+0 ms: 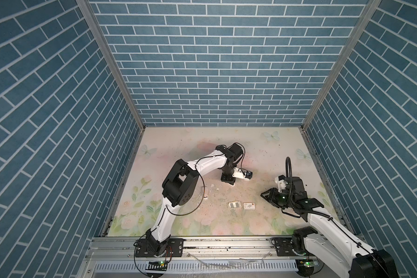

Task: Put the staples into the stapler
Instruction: 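Lower the left gripper onto the pink stapler and close on it, then lift the pink stapler with the left gripper while the right gripper reaches toward it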

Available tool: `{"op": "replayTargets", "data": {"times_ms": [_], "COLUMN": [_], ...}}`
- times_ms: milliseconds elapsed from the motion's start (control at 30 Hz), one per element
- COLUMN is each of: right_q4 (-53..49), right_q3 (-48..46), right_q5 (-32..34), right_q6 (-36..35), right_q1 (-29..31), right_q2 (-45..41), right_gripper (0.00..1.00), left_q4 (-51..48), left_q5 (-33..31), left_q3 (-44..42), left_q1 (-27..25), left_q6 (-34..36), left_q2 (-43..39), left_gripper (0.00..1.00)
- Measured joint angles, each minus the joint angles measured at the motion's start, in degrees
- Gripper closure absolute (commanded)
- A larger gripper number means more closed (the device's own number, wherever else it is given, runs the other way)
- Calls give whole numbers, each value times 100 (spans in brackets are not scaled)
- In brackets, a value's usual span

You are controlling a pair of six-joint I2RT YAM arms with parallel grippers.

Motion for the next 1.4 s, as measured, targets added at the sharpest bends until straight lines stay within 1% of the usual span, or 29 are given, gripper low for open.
{"op": "replayTargets", "data": {"times_ms": [167, 233, 267, 500, 700, 767, 833, 900, 1100, 1233, 1400], "right_q4": [52, 66, 76, 118, 120, 120, 122, 122, 125, 133, 160], "right_q3": [0, 0, 0, 0, 0, 0, 0, 0, 0, 0, 17], "right_q5": [-39, -57, -70, -105, -109, -109, -109, -111, -122, -131, -168], "right_q6": [0, 0, 0, 0, 0, 0, 0, 0, 0, 0, -9], "right_q1": [0, 0, -4, -11, -11, -11, -11, -11, -11, -11, -11], "right_q2": [92, 107, 118, 155, 155, 155, 155, 157, 162, 177, 328], "right_gripper": [68, 68, 68, 68, 68, 68, 68, 68, 68, 68, 68], "left_q4": [37, 55, 59, 136, 190, 197, 212, 240, 321, 326, 332], "left_q5": [11, 13, 13, 13, 39, 42, 48, 50, 52, 50, 50], "left_q3": [-79, -122, -138, -205, -208, -208, -212, -214, -262, -269, -271], "left_q1": [-2, -2, -2, -2, -4, -4, -4, -4, -4, -4, -4], "left_q6": [-26, -46, -59, -127, -186, -197, -214, -229, -269, -304, -402], "left_q2": [-2, -2, -4, -13, -39, -52, -59, -61, -74, -92, -105], "left_gripper": [68, 63, 63, 64, 62, 63, 69, 70, 82, 85, 85]}}
